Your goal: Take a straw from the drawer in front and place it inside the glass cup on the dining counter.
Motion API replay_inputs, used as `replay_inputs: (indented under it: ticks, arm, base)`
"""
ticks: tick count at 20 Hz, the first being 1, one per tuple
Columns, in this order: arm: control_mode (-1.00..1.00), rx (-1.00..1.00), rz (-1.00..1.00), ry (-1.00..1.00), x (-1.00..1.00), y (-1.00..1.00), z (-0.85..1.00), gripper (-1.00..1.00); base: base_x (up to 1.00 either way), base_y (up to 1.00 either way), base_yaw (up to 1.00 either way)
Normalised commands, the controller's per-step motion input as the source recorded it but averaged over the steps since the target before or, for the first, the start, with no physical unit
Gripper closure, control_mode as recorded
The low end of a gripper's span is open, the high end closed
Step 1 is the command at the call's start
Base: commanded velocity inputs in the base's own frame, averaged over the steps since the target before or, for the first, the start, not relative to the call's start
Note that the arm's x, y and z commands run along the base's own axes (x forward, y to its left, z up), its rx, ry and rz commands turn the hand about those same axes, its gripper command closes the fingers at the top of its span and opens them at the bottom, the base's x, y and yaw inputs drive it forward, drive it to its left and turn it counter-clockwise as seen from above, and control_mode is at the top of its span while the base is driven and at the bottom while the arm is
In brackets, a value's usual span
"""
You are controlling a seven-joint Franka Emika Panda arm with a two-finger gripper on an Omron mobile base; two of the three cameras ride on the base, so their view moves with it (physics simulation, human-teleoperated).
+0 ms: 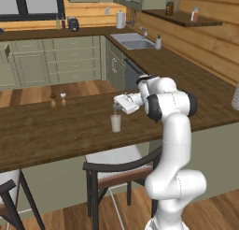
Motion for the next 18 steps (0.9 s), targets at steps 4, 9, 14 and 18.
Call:
replay_inputs:
  ticks: [4, 9, 14, 18]
  arm:
    - [-1.00, 0.00, 0.00, 0.00, -0.23, 0.01, -0.11, 1.00]
    - [-1.00, 0.00, 0.00, 0.00, -0.40, 0.00, -0.09, 1.00]
    - [-1.00, 0.00, 0.00, 0.00, -0.35, 0.00, -0.02, 1.00]
    - [-1.00, 0.00, 0.00, 0.00, 0.00, 0.00, -0.02, 1.00]
  base:
    - [0.00, 0.00, 0.00]
    - [0.00, 0.00, 0.00]
    - [0.00, 0.00, 0.00]
    - [0.00, 0.00, 0.00]
